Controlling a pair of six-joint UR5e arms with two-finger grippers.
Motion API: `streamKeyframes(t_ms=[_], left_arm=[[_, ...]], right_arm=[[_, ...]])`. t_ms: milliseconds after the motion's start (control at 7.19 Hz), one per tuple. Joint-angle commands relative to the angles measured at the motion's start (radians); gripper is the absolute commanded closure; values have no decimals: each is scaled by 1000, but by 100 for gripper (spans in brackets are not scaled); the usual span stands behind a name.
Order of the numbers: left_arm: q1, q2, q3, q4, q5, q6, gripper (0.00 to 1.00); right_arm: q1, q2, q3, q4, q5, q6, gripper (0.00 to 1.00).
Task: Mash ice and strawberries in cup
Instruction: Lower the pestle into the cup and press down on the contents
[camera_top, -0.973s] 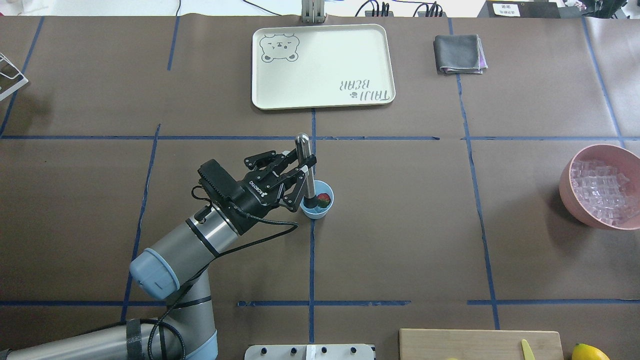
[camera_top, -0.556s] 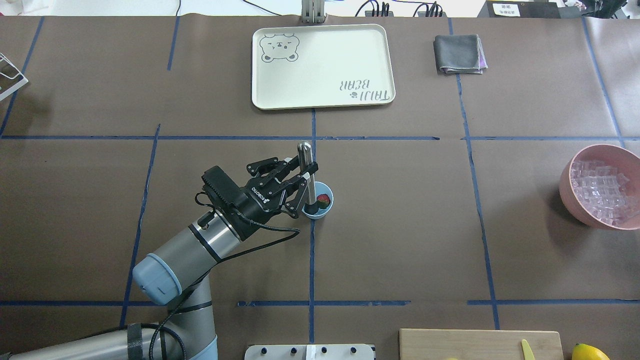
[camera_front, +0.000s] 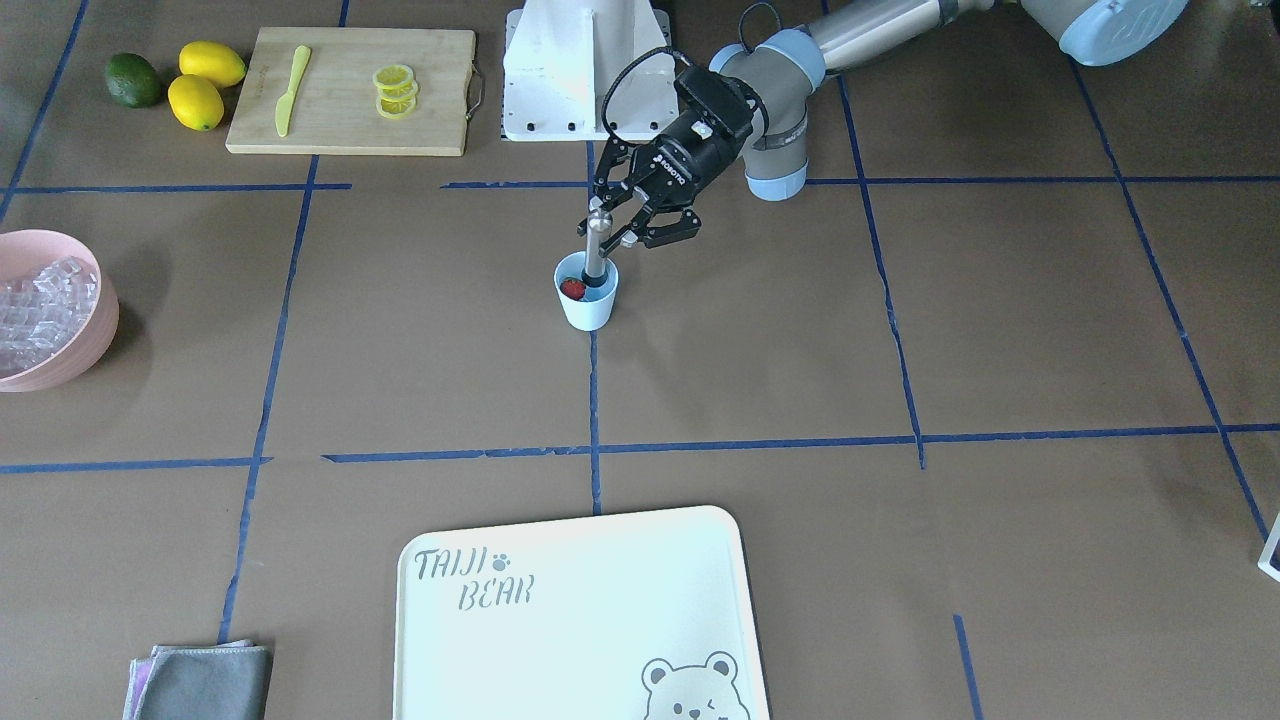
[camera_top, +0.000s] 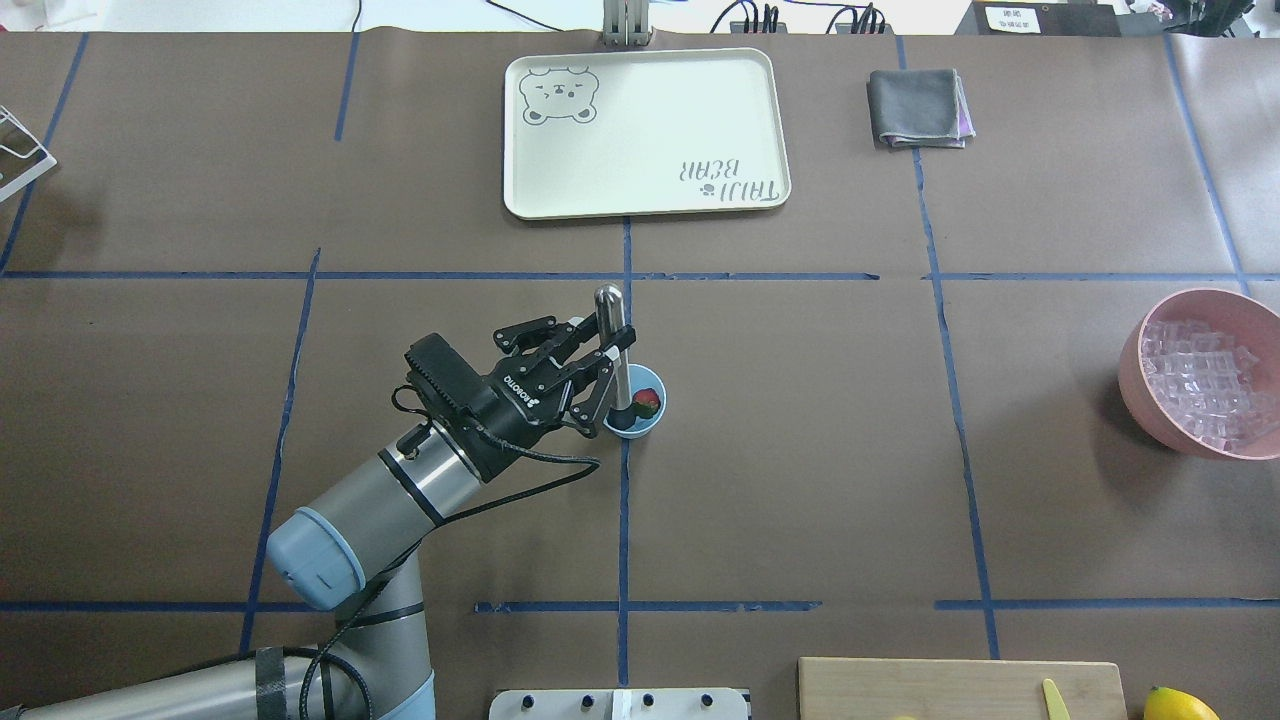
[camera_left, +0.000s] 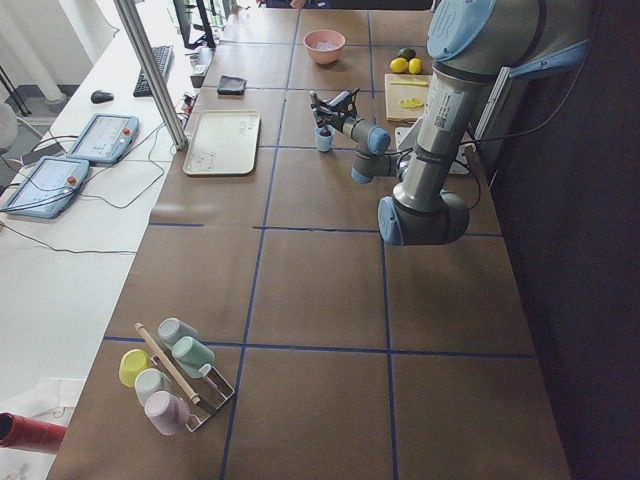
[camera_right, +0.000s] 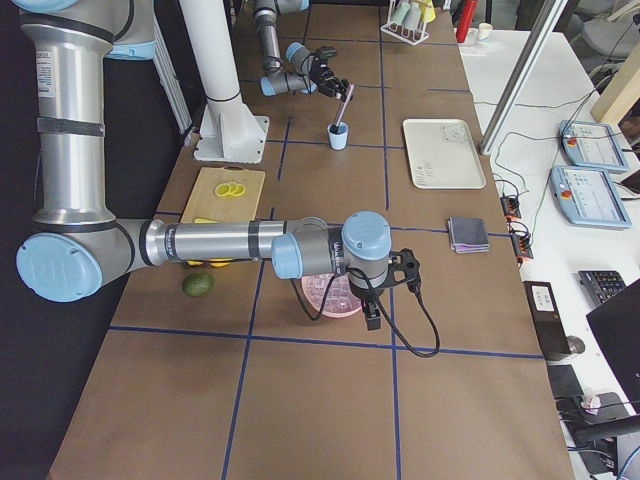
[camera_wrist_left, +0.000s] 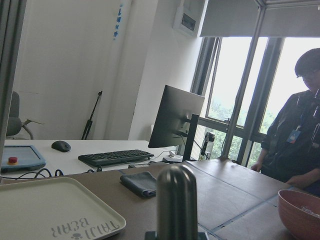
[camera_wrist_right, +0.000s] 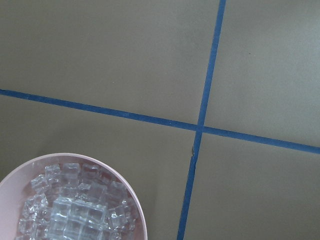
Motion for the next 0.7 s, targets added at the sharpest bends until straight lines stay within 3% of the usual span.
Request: streamKeyframes(t_ms=[0,556], left_arm=[[0,-2,-3,1,0,0,100],[-35,-7,-72,11,-3,-5,100]], right_arm=[[0,-1,-1,0,0,0,0],[0,-4,-1,0,2,0,0]])
